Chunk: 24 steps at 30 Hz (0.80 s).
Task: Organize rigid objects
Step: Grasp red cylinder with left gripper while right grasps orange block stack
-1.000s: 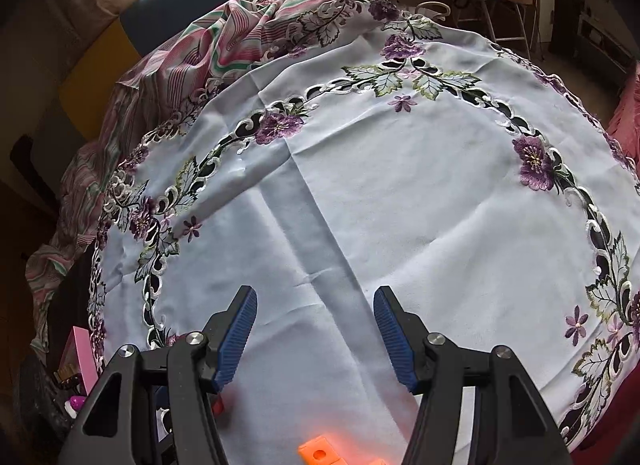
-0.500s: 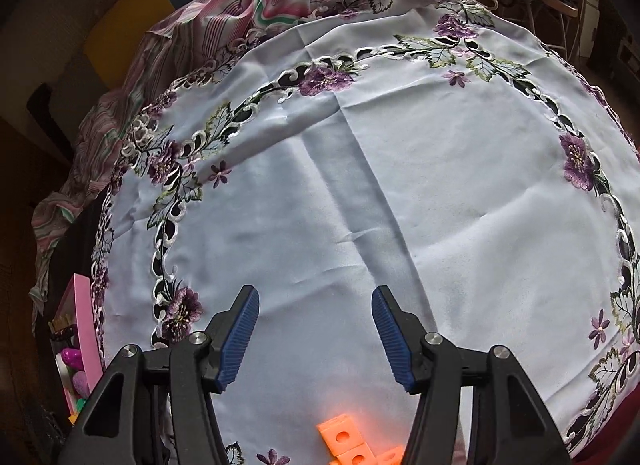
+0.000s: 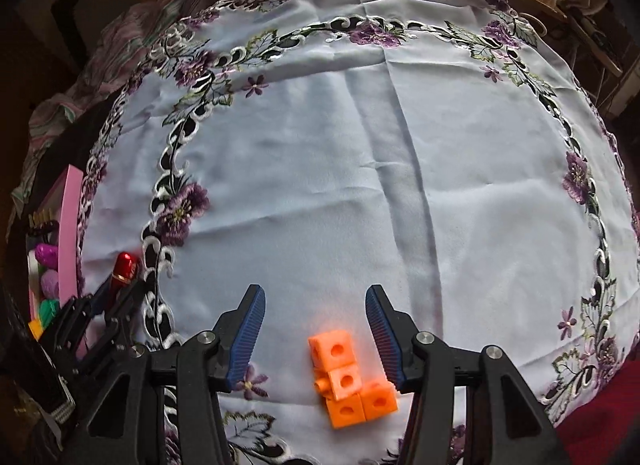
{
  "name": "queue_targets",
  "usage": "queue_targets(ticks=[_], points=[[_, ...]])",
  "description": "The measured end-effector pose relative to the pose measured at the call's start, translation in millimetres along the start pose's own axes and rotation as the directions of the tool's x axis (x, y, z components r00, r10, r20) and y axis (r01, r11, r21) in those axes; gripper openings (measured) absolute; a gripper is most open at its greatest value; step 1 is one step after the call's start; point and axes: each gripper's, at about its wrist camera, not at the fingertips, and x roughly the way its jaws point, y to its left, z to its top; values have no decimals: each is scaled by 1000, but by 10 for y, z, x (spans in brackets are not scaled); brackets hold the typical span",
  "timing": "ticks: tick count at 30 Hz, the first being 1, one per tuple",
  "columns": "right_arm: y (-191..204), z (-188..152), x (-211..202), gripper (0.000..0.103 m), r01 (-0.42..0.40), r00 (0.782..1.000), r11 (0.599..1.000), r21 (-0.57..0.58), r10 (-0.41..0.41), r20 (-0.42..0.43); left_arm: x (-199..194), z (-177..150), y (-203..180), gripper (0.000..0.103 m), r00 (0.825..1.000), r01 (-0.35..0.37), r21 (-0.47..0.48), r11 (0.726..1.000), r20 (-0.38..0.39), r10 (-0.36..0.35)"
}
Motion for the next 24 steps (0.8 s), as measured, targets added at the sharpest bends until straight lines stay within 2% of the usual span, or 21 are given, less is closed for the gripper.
queue_targets(ticks=[3,7,8,9,11,13,17,21,24], points=[[4,-119,-3,53,40,998,998,-48,-42,-49,-1,-1,4,27,1000,2,-5,1000,2,-2],[-2,-222,149,53,53,991,996,-66,-60,-117,-1,0,14,27,1000,5,-13,1000,4,-4],[10,-238,200,39,50,990,996,-72,-59,-126,-2,-2,18,27,1000,6,-14,1000,4,-6],[40,-252,234,26,64,990,994,-88,-74,-121,-3,-3,21,27,1000,7,-16,1000,4,-7],[146,-256,231,26,94,990,986,-135,-107,-89,-5,-4,22,27,1000,6,-15,1000,5,-6],[251,-221,181,25,67,996,987,-148,-76,-51,-5,-4,22,27,1000,5,-14,1000,6,-5],[437,-93,158,26,76,996,983,-164,-69,52,-3,-6,19,27,1000,5,-14,1000,6,-5],[491,-7,387,26,53,997,991,-125,-45,65,-5,-10,13,27,1000,4,-13,1000,7,-4],[570,17,431,26,71,995,986,-153,-58,87,-11,-9,-6,27,1000,-3,-8,1000,9,3]])
